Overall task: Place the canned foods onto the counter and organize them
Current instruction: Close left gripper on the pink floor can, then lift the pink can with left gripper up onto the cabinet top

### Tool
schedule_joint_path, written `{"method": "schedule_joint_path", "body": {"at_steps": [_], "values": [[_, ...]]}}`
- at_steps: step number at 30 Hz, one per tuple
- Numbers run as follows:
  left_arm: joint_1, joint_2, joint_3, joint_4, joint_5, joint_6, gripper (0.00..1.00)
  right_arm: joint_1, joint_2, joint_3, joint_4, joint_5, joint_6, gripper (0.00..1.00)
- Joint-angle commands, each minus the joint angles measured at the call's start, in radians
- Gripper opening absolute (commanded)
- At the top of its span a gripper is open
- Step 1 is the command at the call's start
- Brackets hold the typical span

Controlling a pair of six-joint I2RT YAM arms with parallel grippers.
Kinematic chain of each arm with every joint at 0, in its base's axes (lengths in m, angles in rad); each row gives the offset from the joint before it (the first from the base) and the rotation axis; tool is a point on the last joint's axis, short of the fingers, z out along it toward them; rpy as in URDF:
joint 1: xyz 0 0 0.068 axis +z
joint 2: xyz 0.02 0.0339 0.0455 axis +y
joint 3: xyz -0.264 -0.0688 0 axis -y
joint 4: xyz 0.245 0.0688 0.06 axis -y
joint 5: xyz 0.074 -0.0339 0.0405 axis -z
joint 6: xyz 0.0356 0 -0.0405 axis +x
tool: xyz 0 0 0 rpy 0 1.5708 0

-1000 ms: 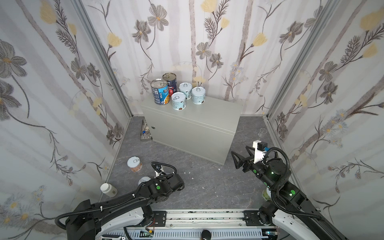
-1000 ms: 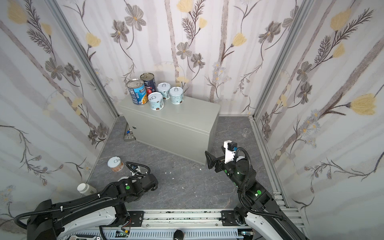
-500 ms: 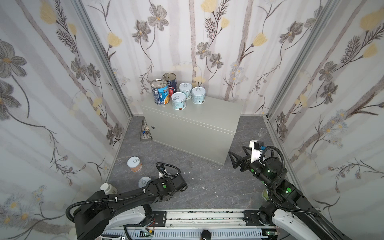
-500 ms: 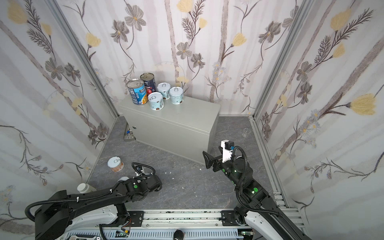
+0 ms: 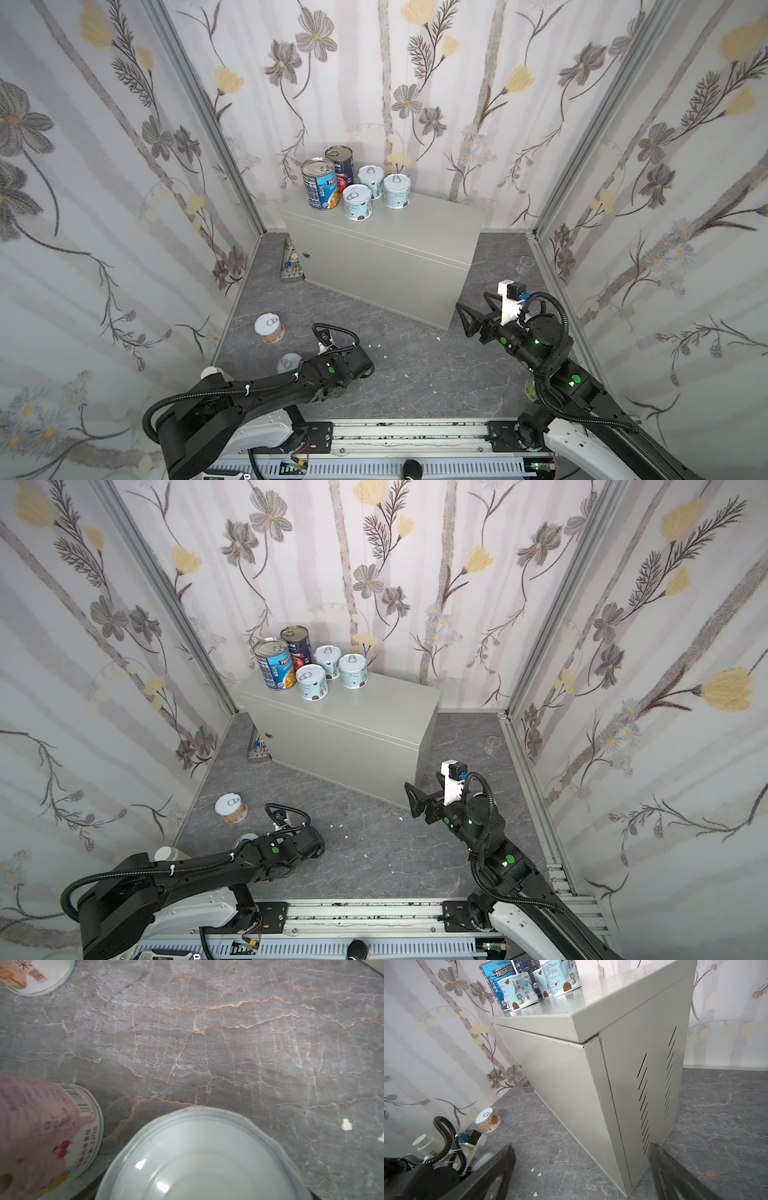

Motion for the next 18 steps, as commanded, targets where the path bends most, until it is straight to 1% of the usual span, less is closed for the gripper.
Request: {"method": "schedule_joint_path", "body": {"at_steps": [1, 3, 7, 10, 12, 18], "values": [[0.02, -0.005, -0.001, 0.028, -0.001, 0.038, 0.89, -0.002, 0.004, -0.003, 0.043, -0.012, 0.004, 0.99], [0.03, -0.001, 0.002, 0.036, 0.008, 0.052, 0.85, -0.001, 0.001, -0.002, 0.043, -0.012, 0.004, 0.99], [0.038, 0.009, 0.017, 0.045, 0.015, 0.083, 0.74, -0.004, -0.005, -0.004, 0.041, -0.012, 0.004, 0.99], [0.041, 0.013, 0.037, 0.044, 0.024, 0.113, 0.68, -0.004, -0.007, -0.004, 0.04, -0.013, 0.003, 0.99], [0.04, 0.014, 0.054, 0.044, 0.038, 0.139, 0.66, -0.004, -0.007, -0.005, 0.042, -0.016, 0.003, 0.99], [0.041, 0.005, 0.12, 0.028, 0.103, 0.208, 0.63, -0.005, -0.015, -0.006, 0.041, -0.018, 0.003, 0.99]]}}
